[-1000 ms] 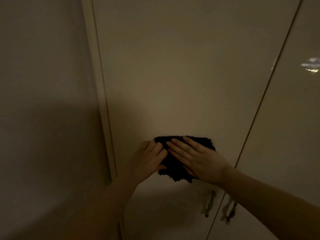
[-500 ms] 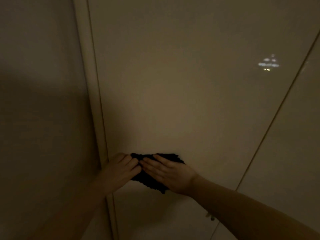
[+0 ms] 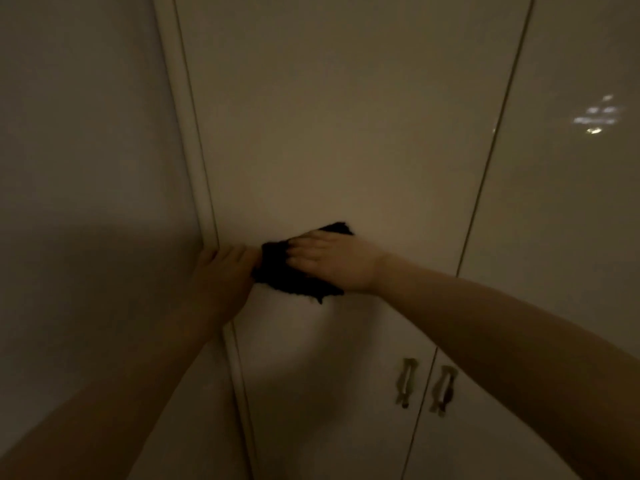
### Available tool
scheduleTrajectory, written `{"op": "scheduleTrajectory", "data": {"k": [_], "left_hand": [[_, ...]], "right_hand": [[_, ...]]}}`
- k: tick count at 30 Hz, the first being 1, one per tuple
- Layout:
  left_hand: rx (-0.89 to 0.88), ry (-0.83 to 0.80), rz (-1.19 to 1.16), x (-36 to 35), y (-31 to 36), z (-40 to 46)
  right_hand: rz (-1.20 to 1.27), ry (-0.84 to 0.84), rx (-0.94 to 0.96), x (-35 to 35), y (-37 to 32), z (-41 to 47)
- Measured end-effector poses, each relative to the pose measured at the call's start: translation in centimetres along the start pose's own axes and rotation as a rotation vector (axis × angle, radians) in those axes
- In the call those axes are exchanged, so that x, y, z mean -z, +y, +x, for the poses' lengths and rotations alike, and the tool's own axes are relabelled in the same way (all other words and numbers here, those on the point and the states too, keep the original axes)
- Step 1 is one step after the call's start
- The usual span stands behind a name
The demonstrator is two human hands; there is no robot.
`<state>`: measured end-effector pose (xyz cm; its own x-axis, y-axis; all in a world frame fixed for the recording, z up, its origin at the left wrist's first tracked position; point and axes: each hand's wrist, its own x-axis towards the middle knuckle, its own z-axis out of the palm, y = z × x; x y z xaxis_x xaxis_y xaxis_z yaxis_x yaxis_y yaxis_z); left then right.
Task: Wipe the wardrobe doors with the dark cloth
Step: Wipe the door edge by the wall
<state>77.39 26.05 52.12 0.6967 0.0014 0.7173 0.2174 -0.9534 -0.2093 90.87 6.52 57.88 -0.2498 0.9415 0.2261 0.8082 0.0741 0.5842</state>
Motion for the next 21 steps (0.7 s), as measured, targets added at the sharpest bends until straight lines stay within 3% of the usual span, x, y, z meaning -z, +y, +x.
{"op": "scheduleTrajectory", "data": {"k": [3,8,11,16,18,21], "left_hand": [[0.059,-0.045,-0.02,5.0,3.7,2.5],[0.003,0.014,-0.129,12.6,11.3,5.8],[0.14,-0.077,-0.466,15.1,14.8,7.0],[0.439,-0.604,-1.012,19.4,19.9,7.6],[0.509,-0.615,-1.16,19.8,20.9,6.8],[0.61,-0.495,-1.227,20.4,22.3,5.9]], "right_hand": [[0.091,-0.04,-0.193,5.5,1.5,-4.3],[0.238,0.015,-0.456,12.6,1.9,-11.1],[0.453,0.165,-0.594,15.1,1.7,-14.1],[0.79,0.326,-0.726,17.1,0.4,-17.2],[0.86,0.369,-0.743,17.3,-0.4,-17.6],[0.877,0.421,-0.763,18.1,-1.7,-18.3]]}}
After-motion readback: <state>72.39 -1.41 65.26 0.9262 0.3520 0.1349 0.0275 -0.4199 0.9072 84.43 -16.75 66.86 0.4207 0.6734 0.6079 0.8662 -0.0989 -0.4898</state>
